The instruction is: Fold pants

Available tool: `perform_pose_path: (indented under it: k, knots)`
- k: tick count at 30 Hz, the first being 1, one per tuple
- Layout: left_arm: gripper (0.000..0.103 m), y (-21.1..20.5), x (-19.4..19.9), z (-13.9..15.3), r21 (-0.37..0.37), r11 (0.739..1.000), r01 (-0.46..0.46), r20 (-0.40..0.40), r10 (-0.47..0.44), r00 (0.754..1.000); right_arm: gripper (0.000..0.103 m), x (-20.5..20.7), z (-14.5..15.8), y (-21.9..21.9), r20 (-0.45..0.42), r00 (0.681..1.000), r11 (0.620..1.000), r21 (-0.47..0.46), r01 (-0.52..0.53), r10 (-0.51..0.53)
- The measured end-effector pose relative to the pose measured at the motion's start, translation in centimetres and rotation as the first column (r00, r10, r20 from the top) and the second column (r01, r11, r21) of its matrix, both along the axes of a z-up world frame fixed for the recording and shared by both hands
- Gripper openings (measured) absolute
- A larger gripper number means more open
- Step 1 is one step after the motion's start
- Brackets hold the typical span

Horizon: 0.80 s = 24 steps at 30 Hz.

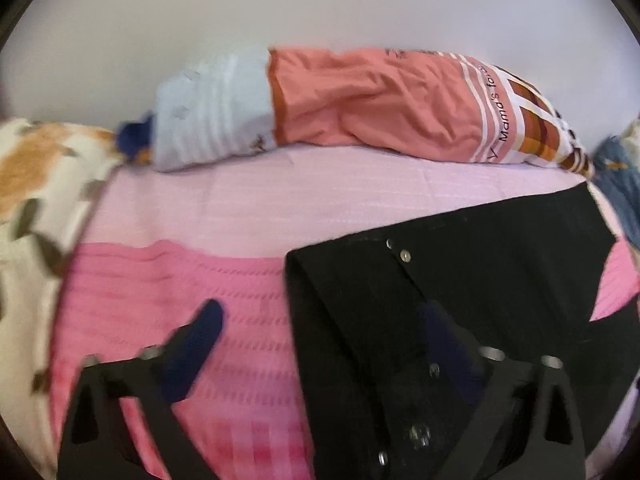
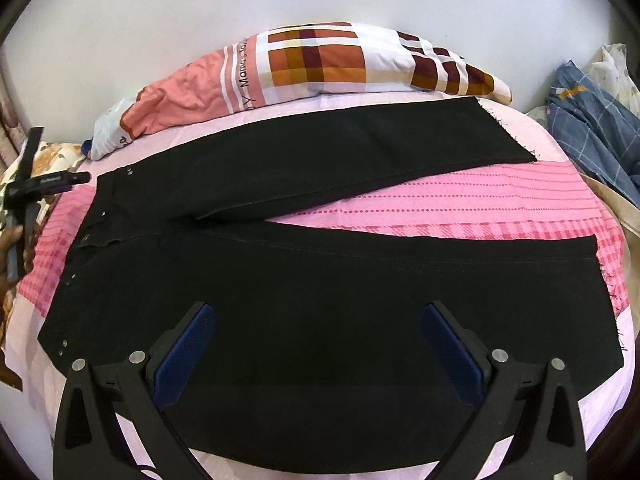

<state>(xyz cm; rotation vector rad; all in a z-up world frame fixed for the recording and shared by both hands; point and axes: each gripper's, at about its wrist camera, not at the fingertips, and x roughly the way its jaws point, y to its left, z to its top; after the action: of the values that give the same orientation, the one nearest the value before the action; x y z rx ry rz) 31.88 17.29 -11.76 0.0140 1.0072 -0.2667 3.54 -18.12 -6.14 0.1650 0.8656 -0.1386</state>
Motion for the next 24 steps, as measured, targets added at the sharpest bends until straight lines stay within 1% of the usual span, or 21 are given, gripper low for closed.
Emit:
perform_pose_path:
  k: [1,2,4,8,10,12,13,15,16,18,19,21,22,23,24]
  knots:
    - [0.06,0.2,1.3,-0.7,-0.001,1.0,0.001,-0.033,-0.001,0.999,0.102,0.2,-0.1,0.0,-0.005,1.0,1.0,0.001,0.004,-0.004]
    - [0.056,0.4,2.2,-1.4,0.005,1.0,0.003,-0.058,-0.003,0.998,0.102,0.4,-0.2,-0.1,-0.011,1.0,1.0,0.003,0.007,-0.007]
    - [0.056,0.7,3.2,-2.4,0.014,1.0,0.018,-0.073,-0.017,0.997,0.102,0.6,-0.4,-0.1,-0.02,1.0,1.0,0.004,0.007,-0.007]
    - [0.056,1.0,4.2,-3.3,-0.004,0.999,0.043,-0.078,-0.043,0.996,0.102,1.1,-0.8,0.1,-0.034,0.999,1.0,-0.002,0.004,-0.004]
    - [0.056,1.3,4.6,-3.5,-0.038,0.998,0.046,-0.091,-0.05,0.995,0.102,1.3,-1.0,0.2,-0.043,0.999,1.0,0.001,-0.001,0.001]
    - [0.057,0.7,5.7,-3.8,-0.051,0.997,0.056,-0.108,-0.061,0.992,0.103,1.4,-1.2,0.5,-0.05,0.999,1.0,-0.002,-0.007,0.006]
    - [0.057,0.7,5.8,-4.0,-0.068,0.996,0.061,-0.121,-0.069,0.99,0.102,1.4,-1.1,0.6,-0.05,0.999,1.0,-0.004,-0.008,0.008]
    - [0.056,0.8,6.0,-4.4,-0.142,0.988,0.055,-0.161,-0.078,0.984,0.102,1.4,-1.0,0.6,-0.048,0.999,1.0,-0.005,-0.008,0.008]
    - [0.055,0.8,5.9,-4.4,-0.144,0.989,0.045,-0.166,-0.069,0.984,0.102,1.4,-1.0,0.6,-0.046,0.999,1.0,-0.005,-0.006,0.006]
    - [0.042,0.3,5.5,-4.1,-0.11,0.993,0.035,-0.153,-0.052,0.987,0.103,1.5,-0.9,0.5,-0.043,0.999,1.0,-0.002,-0.003,0.003]
    - [0.037,-0.2,5.5,-3.8,-0.099,0.995,0.032,-0.145,-0.047,0.988,0.103,1.5,-0.8,0.5,-0.042,0.999,1.0,0.0,-0.003,0.003]
    - [0.019,-0.9,4.4,-3.0,-0.08,0.997,0.023,-0.101,-0.031,0.994,0.102,1.8,-0.5,0.5,-0.037,0.999,1.0,-0.003,-0.008,0.008]
    - [0.018,-1.2,3.2,-2.0,-0.071,0.997,0.015,-0.058,-0.019,0.998,0.102,2.0,-0.2,0.4,-0.03,0.999,1.0,-0.001,-0.013,0.012]
    - [0.017,-1.3,2.6,-1.5,-0.072,0.997,0.01,-0.036,-0.012,0.999,0.103,2.3,0.1,0.2,-0.022,1.0,1.0,0.017,-0.021,0.021]
    - [0.016,-1.1,1.5,-0.7,-0.095,0.995,0.0,-0.011,-0.001,1.0,0.103,2.6,0.3,0.0,-0.018,0.999,0.999,0.042,-0.031,0.031]
